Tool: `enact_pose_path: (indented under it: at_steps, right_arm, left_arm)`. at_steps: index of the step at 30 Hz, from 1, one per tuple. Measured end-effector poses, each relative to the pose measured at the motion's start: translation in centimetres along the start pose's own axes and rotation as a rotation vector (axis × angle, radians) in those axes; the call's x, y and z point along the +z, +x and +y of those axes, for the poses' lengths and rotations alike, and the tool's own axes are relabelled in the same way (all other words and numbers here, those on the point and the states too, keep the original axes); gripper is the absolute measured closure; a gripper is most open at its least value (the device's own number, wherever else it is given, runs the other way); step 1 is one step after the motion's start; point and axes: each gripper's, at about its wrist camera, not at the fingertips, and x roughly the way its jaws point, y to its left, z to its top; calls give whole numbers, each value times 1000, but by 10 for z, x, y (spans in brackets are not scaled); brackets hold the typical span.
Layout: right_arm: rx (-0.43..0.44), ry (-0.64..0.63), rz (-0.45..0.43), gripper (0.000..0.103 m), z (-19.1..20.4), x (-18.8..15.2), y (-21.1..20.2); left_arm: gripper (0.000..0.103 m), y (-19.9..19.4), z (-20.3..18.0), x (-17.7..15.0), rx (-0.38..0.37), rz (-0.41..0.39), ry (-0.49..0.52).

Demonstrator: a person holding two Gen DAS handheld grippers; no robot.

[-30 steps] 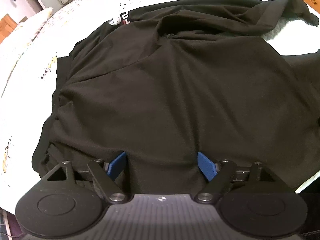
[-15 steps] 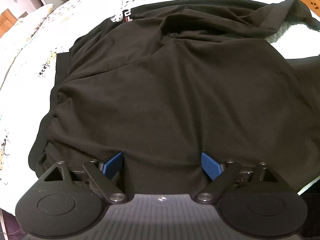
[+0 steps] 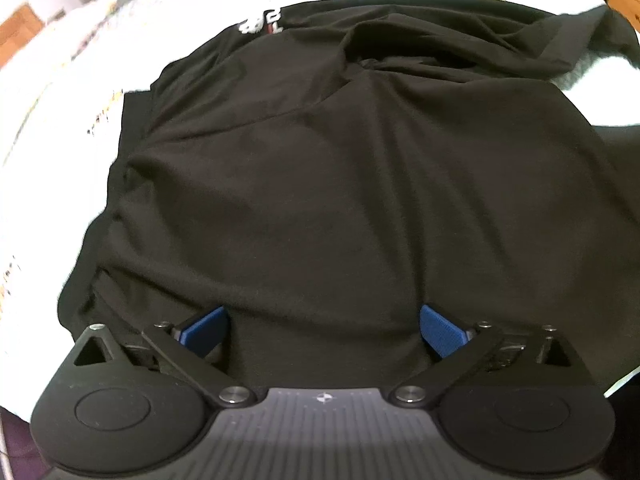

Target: Fold clothes

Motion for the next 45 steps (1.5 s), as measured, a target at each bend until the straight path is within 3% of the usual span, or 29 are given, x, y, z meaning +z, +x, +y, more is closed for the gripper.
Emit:
enact_pose_path:
  at_steps: [4, 8, 12, 14, 18, 19, 21, 24, 29, 31, 32, 37, 42, 45]
  right_arm:
    - [-4, 1, -33, 31, -8, 6, -1]
    - [-25, 9, -98, 30, -20, 5, -5]
    - [-89, 130, -16, 30, -56, -8, 5]
    - [-37, 168, -61, 30, -68, -9, -6]
    - [-75, 99, -146, 31, -80, 9, -20]
    - [-82, 72, -155, 34, -83, 15, -21]
    - [-48, 18, -153, 54, -82, 26, -15]
    - [59, -65, -140, 65, -65, 40, 1]
    - [140, -194, -49, 67, -36, 55, 42]
    - [109, -212, 34, 69, -39, 54, 61]
    - [83, -215, 39, 74, -43, 52, 62]
    - [-104, -158, 64, 78, -56, 53, 48]
    - [29, -74, -61, 72, -55, 71, 33]
    - [-1, -152, -118, 71, -41, 87, 47]
  left_arm:
    - [0, 4, 16, 1, -65, 28, -79]
    - [4, -2, 15, 0, -56, 19, -81]
    - [7, -24, 2, -1, -63, -56, -22]
    - [6, -34, -5, 2, -62, -95, 2]
    - [4, -49, -12, 12, -97, -176, -24]
    - [3, -51, -14, 14, -118, -189, -36]
    - [2, -50, -17, 19, -162, -203, -55]
    - [2, -33, -23, 22, -169, -185, -63]
    - [3, -3, -18, 19, -118, -104, -85]
    - [2, 4, -8, 17, -114, -86, -113]
    - [1, 6, -3, 16, -118, -83, -126]
    - [1, 9, 1, 9, -131, -102, -109]
    - [1, 10, 1, 7, -130, -116, -90]
    - [1, 10, 5, 7, -150, -119, -93]
